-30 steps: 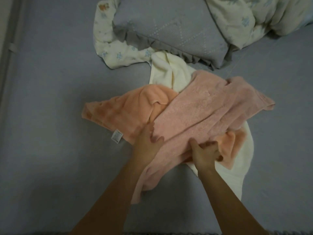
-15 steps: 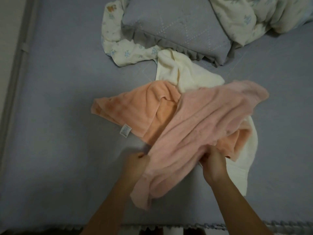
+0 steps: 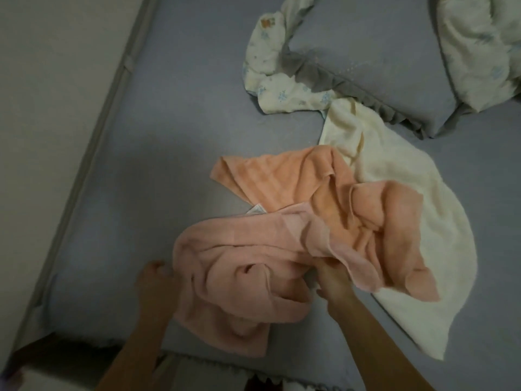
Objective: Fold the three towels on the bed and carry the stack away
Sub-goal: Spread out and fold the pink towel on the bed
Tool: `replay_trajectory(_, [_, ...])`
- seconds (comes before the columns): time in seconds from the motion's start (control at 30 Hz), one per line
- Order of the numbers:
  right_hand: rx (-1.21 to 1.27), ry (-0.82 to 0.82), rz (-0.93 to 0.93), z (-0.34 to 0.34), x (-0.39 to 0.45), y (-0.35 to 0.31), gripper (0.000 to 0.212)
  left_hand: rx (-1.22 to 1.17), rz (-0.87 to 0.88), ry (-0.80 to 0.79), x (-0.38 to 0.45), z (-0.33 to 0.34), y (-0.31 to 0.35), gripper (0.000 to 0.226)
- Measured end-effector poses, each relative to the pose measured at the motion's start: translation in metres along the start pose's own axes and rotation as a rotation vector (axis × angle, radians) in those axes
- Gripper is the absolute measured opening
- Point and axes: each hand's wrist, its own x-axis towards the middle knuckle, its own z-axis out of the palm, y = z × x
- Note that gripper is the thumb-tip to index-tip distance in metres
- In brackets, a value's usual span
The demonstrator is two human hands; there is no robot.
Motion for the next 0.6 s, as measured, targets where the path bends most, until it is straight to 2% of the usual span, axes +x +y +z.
replay_trajectory(0.07, [0.06, 0.15, -0.003, -0.005, 0.011, 0.002, 0.038, 0.149, 0.327, 0.053, -0.001, 0.012, 0.012, 0.042])
replay_trajectory(0.1, [0.11, 0.208, -0.021, -0.008, 0.017, 0.0, 0.03, 0.155, 0.46, 0.029, -0.002, 0.022, 0.022, 0.045])
replay_trajectory(0.17, [0.166, 0.288, -0.106, -0.016, 0.023, -0.004, 0.018, 0.193, 0.608, -0.092, -0.004, 0.044, 0.048, 0.054])
replay_trajectory(0.23, [0.051, 0.335, -0.259, -0.024, 0.027, -0.006, 0.034, 0.333, 0.785, -0.19, -0.01, 0.072, 0.07, 0.063])
replay_trajectory(0.3, [-0.175, 0.321, -0.488, -0.029, 0.028, -0.007, 0.037, 0.504, 0.88, -0.269, -0.011, 0.099, 0.082, 0.064])
replay_trajectory(0.37, [-0.291, 0.156, -0.666, -0.028, 0.029, -0.011, 0.027, 0.518, 0.875, -0.311, 0.001, 0.111, 0.088, 0.046])
replay_trajectory(0.43, [-0.376, -0.035, -0.749, -0.025, 0.029, -0.024, 0.022, 0.4, 0.782, -0.286, 0.013, 0.1, 0.09, 0.024])
replay_trajectory(0.47, [-0.431, -0.05, -0.781, -0.024, 0.034, -0.03, 0.019, 0.329, 0.726, -0.21, 0.019, 0.091, 0.085, 0.017])
replay_trajectory(0.53, [-0.611, 0.06, -0.82, -0.022, 0.05, -0.039, 0.022, 0.226, 0.582, -0.011, 0.031, 0.069, 0.063, 0.011])
replay_trajectory(0.6, [-1.031, 0.106, -0.729, -0.015, 0.066, -0.044, 0.055, 0.147, 0.406, -0.001, 0.039, 0.049, 0.041, 0.016])
